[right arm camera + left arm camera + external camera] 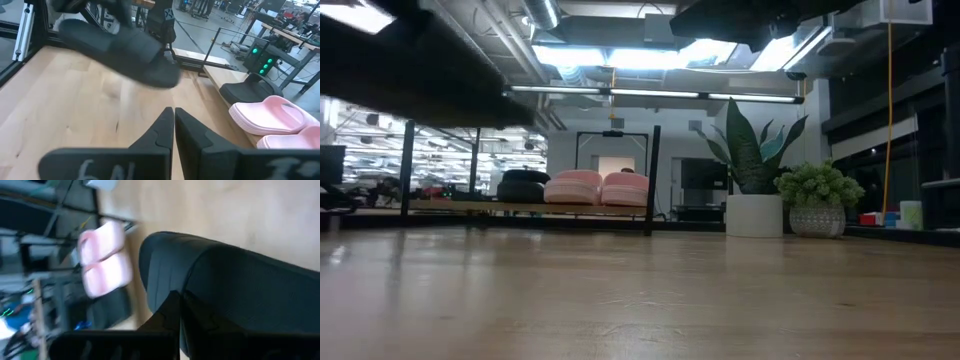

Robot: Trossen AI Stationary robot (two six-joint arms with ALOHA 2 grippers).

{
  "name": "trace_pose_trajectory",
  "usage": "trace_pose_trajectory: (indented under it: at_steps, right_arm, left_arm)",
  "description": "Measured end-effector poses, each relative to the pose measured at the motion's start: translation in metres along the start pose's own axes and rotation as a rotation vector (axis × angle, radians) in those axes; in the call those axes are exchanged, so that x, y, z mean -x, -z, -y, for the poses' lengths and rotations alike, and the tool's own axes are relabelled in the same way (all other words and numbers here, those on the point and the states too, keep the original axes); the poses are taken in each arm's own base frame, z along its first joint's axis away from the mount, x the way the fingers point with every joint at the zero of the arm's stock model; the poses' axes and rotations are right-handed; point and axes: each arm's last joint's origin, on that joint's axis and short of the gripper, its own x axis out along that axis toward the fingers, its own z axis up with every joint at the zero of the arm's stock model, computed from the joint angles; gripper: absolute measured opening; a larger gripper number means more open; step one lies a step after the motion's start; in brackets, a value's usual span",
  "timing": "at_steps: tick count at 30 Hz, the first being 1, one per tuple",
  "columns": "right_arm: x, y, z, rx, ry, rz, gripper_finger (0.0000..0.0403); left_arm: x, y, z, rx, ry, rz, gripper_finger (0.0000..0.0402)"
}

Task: Pick and place slides into the shelf
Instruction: Put the black slide on the shelf

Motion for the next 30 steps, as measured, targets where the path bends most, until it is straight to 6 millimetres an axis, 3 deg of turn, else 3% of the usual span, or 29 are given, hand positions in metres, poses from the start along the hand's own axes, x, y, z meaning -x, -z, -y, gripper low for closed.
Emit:
trace_pose_trajectory:
  at_steps: [5,16,30]
  right_arm:
    - [0.0,-0.001,0.0,-0.019,0.001,0.004,0.0019]
    - [0.0,0.0,0.0,-0.027,0.0,-0.001,0.0019]
    - [0.0,0.002,0.0,-0.03,-0.001,-0.017,0.0019]
  left_arm:
    - [-0.002,-0.006,-0.035,0.045,-0.021,0.01,0.0]
    - [-0.019,0.014,-0.13,0.242,-0.107,-0.023,0.0]
    - [-0.084,0.035,-0.204,0.251,-0.208,-0.343,0.0]
